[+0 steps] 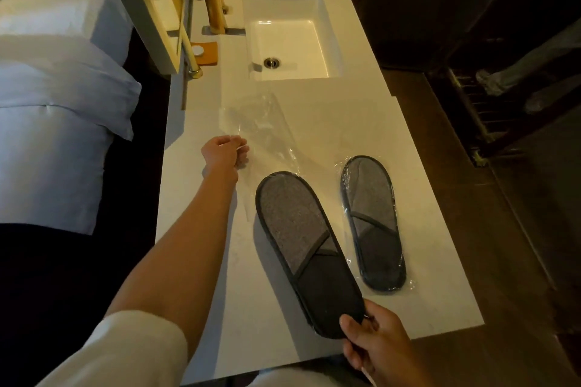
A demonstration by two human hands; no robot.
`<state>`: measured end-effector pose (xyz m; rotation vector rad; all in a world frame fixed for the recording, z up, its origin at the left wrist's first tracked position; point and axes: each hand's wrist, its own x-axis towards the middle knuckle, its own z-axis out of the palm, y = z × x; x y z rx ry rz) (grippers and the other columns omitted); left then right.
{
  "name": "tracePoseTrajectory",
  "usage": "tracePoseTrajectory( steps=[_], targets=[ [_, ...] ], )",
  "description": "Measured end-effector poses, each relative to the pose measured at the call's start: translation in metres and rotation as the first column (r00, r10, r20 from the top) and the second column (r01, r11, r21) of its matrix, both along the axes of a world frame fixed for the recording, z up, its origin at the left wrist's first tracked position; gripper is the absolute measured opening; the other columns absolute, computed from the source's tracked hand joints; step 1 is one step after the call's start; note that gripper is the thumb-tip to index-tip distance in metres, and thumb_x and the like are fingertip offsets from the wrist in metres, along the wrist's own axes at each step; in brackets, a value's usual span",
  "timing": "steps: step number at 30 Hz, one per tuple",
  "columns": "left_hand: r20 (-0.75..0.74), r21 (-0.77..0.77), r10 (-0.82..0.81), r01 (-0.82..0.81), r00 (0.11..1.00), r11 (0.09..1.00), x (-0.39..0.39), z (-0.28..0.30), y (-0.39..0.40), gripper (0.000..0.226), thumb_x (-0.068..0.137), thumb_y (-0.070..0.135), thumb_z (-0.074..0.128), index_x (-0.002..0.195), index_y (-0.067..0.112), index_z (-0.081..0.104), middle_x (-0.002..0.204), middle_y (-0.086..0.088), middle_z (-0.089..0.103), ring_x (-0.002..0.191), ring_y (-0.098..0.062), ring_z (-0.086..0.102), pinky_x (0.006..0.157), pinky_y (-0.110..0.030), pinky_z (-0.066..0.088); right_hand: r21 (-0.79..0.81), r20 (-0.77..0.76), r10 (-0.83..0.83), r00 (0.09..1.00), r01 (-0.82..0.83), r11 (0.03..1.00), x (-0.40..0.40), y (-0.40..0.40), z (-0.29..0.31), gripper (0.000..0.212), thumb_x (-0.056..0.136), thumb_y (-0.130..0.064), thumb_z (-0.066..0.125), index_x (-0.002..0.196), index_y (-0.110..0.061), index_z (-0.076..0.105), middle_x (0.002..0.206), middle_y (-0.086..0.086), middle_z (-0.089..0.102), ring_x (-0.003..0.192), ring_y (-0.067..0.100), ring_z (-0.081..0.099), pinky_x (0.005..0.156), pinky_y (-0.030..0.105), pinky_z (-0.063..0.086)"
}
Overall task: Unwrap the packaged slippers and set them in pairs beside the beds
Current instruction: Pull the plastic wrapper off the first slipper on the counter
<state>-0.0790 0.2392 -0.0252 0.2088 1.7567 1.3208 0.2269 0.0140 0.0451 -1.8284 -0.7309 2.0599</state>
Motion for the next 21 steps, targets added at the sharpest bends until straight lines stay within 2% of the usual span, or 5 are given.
tracePoseTrajectory(
  steps=[8,12,15,18,21],
  targets=[
    [-0.09,0.032,0.026,-0.023,0.996,0.999,-0.006,-0.008,0.014,0.015,0.085,-0.006,0.06,0.073,0.003,0.062,0.064,-0.017,0.062,0.046,-0.021,0.054,0.051,-0.031,0.048,-0.008,-0.034,0.061,0.998,-0.061,0.998,0.007,-0.01,0.001,0.023,0.089,-0.009,0.066,0.112,-0.005,0.061,0.057,0.012,0.065,0.041,0.014,0.059,0.042,0.021,0.047],
    [-0.178,-0.01,0.008,-0.01,0.984,1.0,-0.029,-0.027,0.014,0.023,0.074,0.032,0.072,0.068,0.011,0.065,0.062,-0.013,0.07,0.052,-0.024,0.061,0.071,-0.04,0.058,0.013,-0.054,0.054,0.997,-0.053,0.998,0.009,-0.019,0.0,0.023,0.089,-0.004,0.064,0.112,-0.005,0.062,0.054,0.011,0.065,0.04,0.015,0.058,0.04,0.022,0.046],
    [-0.208,-0.079,0.093,-0.112,0.974,0.991,-0.061,-0.064,0.011,0.055,0.06,0.052,0.071,0.1,0.014,0.067,0.077,-0.013,0.074,0.076,-0.034,0.074,0.084,-0.056,0.057,0.027,-0.04,0.077,0.996,-0.076,0.997,0.011,-0.023,-0.003,0.019,0.09,-0.006,0.065,0.108,-0.009,0.064,0.054,0.014,0.061,0.04,0.017,0.054,0.041,0.023,0.044],
    [-0.253,-0.093,0.179,-0.208,0.951,0.974,-0.04,-0.018,-0.03,0.034,0.073,0.047,0.065,0.102,0.03,0.066,0.079,0.001,0.073,0.081,-0.027,0.073,0.082,-0.045,0.058,0.023,-0.045,0.062,0.997,-0.061,0.998,0.008,-0.028,-0.009,0.02,0.089,-0.007,0.066,0.109,-0.008,0.064,0.054,0.015,0.061,0.041,0.019,0.052,0.042,0.025,0.043],
    [-0.199,0.014,0.218,-0.219,0.956,0.976,0.0,0.006,-0.086,0.024,0.09,0.031,0.06,0.108,0.018,0.067,0.089,-0.005,0.072,0.076,-0.017,0.064,0.067,-0.029,0.055,-0.031,-0.079,-0.008,0.997,0.006,1.0,0.001,-0.032,-0.019,0.021,0.087,-0.003,0.067,0.107,-0.003,0.063,0.054,0.013,0.061,0.045,0.022,0.054,0.042,0.027,0.042]
  ],
)
